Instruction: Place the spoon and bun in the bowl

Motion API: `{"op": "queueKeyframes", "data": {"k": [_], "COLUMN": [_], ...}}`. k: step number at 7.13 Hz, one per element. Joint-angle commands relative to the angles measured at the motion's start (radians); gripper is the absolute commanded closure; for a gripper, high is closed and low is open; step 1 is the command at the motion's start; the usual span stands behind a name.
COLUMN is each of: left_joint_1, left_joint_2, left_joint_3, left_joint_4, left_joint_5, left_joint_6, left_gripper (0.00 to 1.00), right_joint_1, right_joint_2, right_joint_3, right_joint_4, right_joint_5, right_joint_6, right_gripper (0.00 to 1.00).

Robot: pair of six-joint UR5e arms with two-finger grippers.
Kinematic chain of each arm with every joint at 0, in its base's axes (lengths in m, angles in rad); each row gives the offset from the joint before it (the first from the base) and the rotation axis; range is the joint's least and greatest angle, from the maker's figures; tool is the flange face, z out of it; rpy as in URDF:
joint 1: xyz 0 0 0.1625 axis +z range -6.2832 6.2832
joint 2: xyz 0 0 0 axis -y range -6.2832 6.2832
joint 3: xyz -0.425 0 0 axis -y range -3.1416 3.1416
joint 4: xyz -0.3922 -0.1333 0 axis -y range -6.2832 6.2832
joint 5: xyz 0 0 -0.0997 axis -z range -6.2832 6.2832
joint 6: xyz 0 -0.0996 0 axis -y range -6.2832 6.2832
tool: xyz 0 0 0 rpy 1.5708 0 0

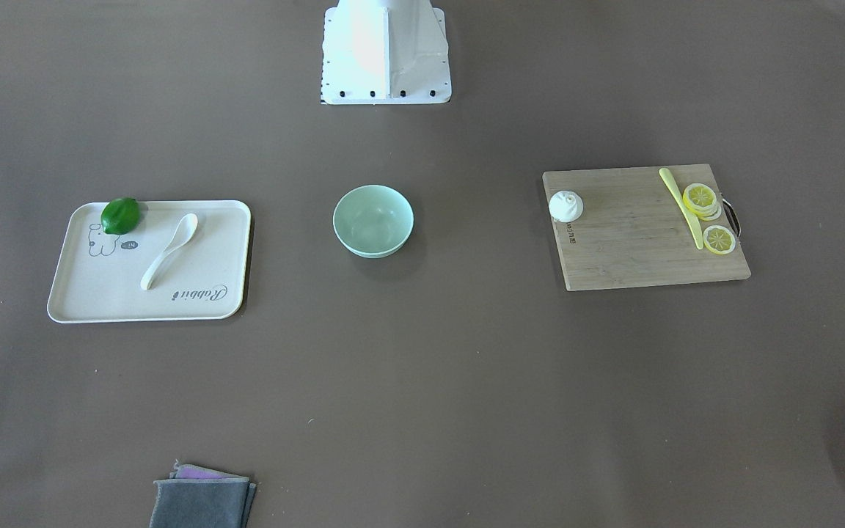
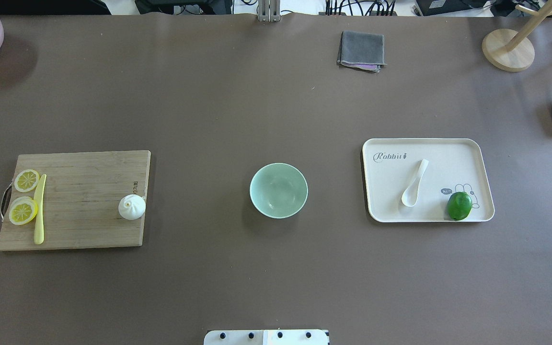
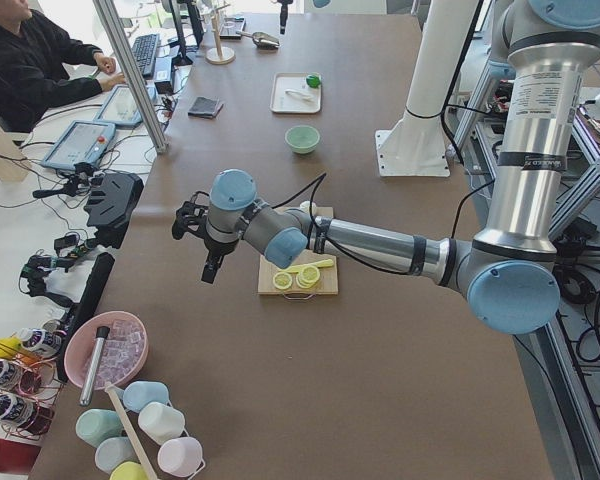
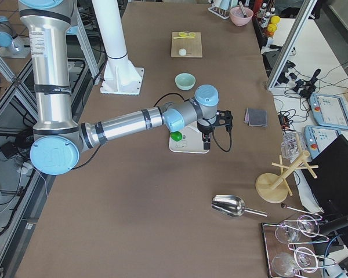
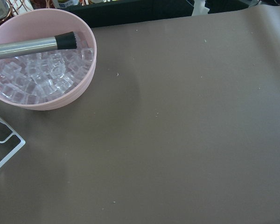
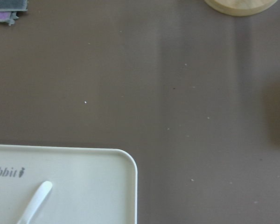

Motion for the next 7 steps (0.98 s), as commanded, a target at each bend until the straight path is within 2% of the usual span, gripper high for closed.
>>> {"op": "queueKeyframes", "data": {"k": [1, 2, 3, 7], "left_joint_1": [0.088, 0.128, 0.179, 0.185], "left_joint_2": [-0.021, -0.056, -0.074, -0.079], "left_joint_3": [0.002, 0.0, -0.009, -0.003], "left_joint_4": [-0.08, -0.079, -0.079, -0.081], "left_joint_5": [0.027, 0.057, 0.079, 0.082], "left_joint_6": [-0.111, -0.189, -0.22, -0.214], "left_gripper": [0.02, 0.02, 0.02, 0.02], "right_joint_1": [-0.164, -0.221, -0.294, -0.45], "right_joint_2": [0.022, 0.031, 0.06, 0.119], "right_joint_3": [0.009, 0.023, 0.023, -0.045], "right_joint_4": [0.045, 0.043, 0.042, 0.042], "right_joint_5": [-0.094, -0.117, -0.185, -0.279], "right_joint_6": [0.265, 0.366, 0.446, 0.474], "right_gripper": [0.0, 0.0, 0.0, 0.0]}}
